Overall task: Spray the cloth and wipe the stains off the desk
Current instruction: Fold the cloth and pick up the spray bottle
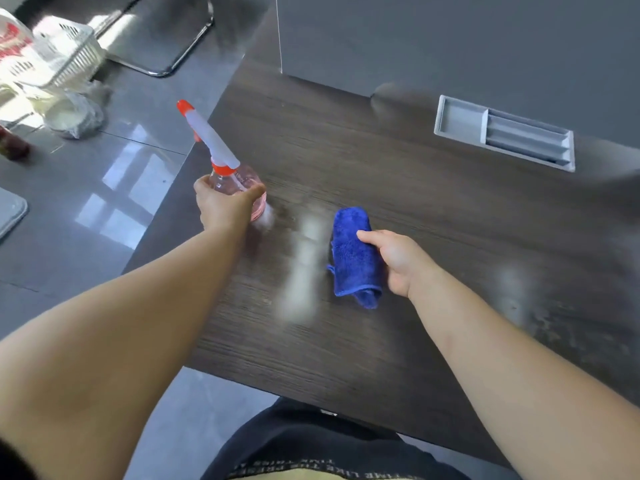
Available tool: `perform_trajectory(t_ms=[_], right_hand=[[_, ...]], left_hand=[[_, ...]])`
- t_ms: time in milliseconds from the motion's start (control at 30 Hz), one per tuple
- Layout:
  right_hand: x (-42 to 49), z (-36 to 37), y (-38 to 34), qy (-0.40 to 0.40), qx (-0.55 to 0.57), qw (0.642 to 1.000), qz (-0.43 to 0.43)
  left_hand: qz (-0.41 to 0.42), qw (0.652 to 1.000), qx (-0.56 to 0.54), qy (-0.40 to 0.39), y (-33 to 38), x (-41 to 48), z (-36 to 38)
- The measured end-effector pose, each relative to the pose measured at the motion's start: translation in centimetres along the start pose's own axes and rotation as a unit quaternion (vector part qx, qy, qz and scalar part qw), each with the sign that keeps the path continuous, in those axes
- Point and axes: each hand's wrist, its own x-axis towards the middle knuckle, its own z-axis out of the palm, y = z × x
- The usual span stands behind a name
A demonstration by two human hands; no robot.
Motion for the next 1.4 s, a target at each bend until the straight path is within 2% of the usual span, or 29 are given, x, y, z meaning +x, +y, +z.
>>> perform_trajectory(t_ms=[133,233,333,467,633,800,933,1233,1400], right_hand=[[-0.4,-1.1,0.2,0.005,0.033,0.999,0.001],[-1.0,-3.5,0.1,0.016,0.069,0.997,0.004],[-2.1,-7.2,-0.1,0.060,0.072,0.995,-0.017],[-4.4,-15.1,0.6,0.111,0.118,0.987,-0.022],[-8.2,-27.4,2.5,0.157,0.204,0.966,-0.032],[-10.7,-39.6,3.2,0.208,0.204,0.956,-0.041],[-11.3,-45.9,1.4,0.222,0.173,0.958,-0.054],[-10.2,-53.4,-3.9,0.215,0.130,0.964,-0.084],[-6.1,-57.8,-7.3,0.205,0.135,0.966,-0.081]], left_hand=[[0.031,0.999,0.014,-0.035,0.6,-2.4,1.4],[0.061,0.993,0.016,-0.103,1.4,-6.1,3.8],[0.078,0.979,0.029,-0.184,2.1,-10.2,6.8],[0.104,0.954,0.050,-0.277,2.7,-16.4,11.8],[0.123,0.923,0.083,-0.354,2.6,-24.1,18.9],[0.124,0.912,0.087,-0.381,1.9,-32.7,26.8],[0.117,0.899,0.097,-0.411,1.9,-37.7,31.3],[0.156,0.872,0.136,-0.443,4.3,-41.6,39.7],[0.168,0.879,0.147,-0.421,6.3,-42.7,45.5]])
